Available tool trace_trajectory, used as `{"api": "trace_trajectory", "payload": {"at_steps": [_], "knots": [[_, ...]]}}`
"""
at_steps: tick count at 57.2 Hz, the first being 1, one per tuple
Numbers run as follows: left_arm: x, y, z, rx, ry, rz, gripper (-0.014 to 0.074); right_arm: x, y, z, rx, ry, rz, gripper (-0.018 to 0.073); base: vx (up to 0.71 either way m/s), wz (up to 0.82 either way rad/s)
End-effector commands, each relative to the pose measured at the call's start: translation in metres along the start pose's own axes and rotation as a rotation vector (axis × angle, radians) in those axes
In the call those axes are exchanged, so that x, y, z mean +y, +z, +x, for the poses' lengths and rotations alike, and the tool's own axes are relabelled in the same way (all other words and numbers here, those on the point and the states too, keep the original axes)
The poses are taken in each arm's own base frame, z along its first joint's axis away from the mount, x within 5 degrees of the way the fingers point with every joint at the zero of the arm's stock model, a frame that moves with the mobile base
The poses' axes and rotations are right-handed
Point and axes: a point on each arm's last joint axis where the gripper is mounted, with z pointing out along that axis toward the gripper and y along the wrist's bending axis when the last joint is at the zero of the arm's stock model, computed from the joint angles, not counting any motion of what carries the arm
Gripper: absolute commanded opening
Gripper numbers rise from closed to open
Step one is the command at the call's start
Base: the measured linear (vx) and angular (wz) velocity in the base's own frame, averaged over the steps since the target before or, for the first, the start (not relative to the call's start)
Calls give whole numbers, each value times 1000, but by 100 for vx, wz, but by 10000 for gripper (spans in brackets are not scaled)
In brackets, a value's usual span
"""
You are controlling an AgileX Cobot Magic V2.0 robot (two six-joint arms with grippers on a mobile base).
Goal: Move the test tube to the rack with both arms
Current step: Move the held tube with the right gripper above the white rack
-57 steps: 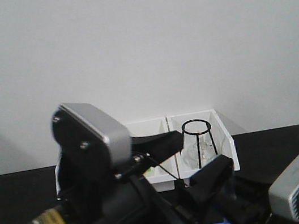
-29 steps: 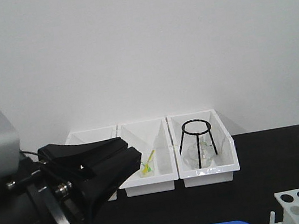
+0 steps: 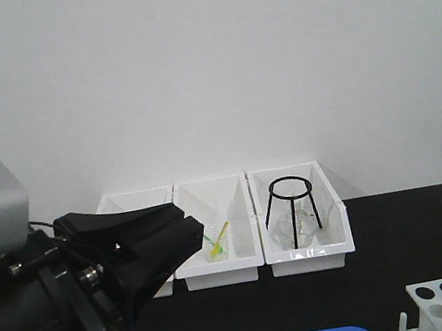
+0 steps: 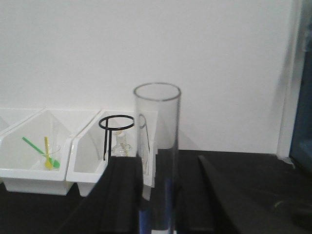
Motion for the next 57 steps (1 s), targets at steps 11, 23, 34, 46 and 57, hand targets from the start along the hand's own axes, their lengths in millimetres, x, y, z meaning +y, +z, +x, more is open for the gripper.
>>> {"api": "trace_trajectory", "payload": {"at_steps": [11,23,34,46,57], "knots": [[3,-7,-20,-115,-15,-14,-4,2,21,-16,-70,-43,-22,-8,0,0],[3,-7,-18,-100,-15,-13,-4,3,26,-6,-5,-75,-26,-8,0,0],[3,-7,-18,-98,-15,-12,-4,2,33,1,11,-85,-8,-8,0,0],[3,-7,-17,-82,-13,-11,-4,-2,37,8,25,-38,36,-8,0,0],[3,-7,-16,-80,-11,-11,-4,-5,22,25,-19,-11,64,-8,0,0]]}}
